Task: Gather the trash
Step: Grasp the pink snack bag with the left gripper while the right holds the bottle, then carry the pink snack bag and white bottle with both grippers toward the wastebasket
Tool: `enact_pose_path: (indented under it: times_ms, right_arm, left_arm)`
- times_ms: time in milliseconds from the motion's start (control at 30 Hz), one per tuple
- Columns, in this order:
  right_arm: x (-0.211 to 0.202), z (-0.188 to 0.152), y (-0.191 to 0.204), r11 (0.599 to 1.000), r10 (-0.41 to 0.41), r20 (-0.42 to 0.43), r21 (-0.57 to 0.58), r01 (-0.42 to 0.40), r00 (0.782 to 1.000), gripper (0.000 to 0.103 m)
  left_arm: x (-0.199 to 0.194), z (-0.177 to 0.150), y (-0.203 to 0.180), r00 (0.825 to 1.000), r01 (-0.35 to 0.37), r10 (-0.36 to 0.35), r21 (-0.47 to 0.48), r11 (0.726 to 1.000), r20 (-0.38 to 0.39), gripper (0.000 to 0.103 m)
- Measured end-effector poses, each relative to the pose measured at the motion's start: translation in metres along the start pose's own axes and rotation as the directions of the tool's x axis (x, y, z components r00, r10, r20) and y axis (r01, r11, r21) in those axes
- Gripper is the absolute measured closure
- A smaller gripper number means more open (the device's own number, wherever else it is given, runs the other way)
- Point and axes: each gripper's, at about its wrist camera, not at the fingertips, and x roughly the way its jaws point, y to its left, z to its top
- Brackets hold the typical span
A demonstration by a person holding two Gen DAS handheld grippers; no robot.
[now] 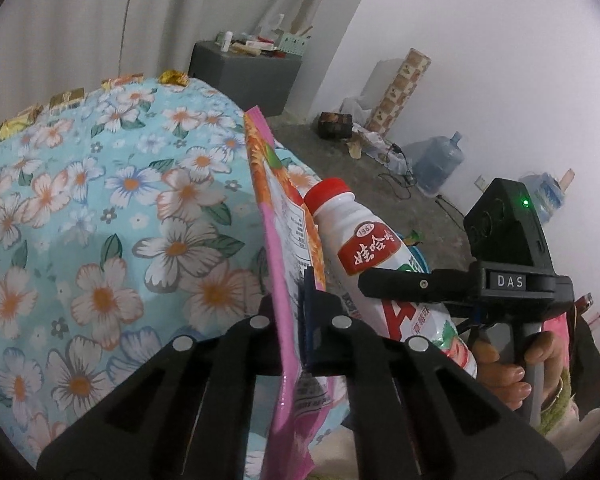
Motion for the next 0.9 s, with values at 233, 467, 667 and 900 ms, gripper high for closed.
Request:
enact_pose_path:
  times_ms: [233, 467, 667, 900]
  right_arm:
    - [-0.015, -0.005, 0.014, 1.0, 0.023, 0.025, -0.021, -0.023, 0.999, 0.044]
    - [-0.029, -0.01, 0.025, 0.998, 0.039, 0.048, -0.047, -0.037, 0.998, 0.044]
    - [-0.036, -0.014, 0.03, 0.998, 0.044, 0.062, -0.057, -0.041, 0.997, 0.044]
    - [-0.045, -0.019, 0.029, 0.997, 0.057, 0.076, -0.056, -0.053, 0.995, 0.044]
  left_arm:
    - [-0.017, 0.0, -0.019, 0.998, -0.027, 0.023, 0.06, 0.998, 0.055, 0.103]
    - [-0.031, -0.001, -0.032, 0.992, -0.079, 0.067, 0.112, 0.991, 0.109, 0.103]
    - [-0.043, -0.002, -0.043, 0.983, -0.121, 0.096, 0.157, 0.98, 0.156, 0.103]
    - [-0.049, -0.004, -0.049, 0.977, -0.148, 0.116, 0.175, 0.973, 0.178, 0.103]
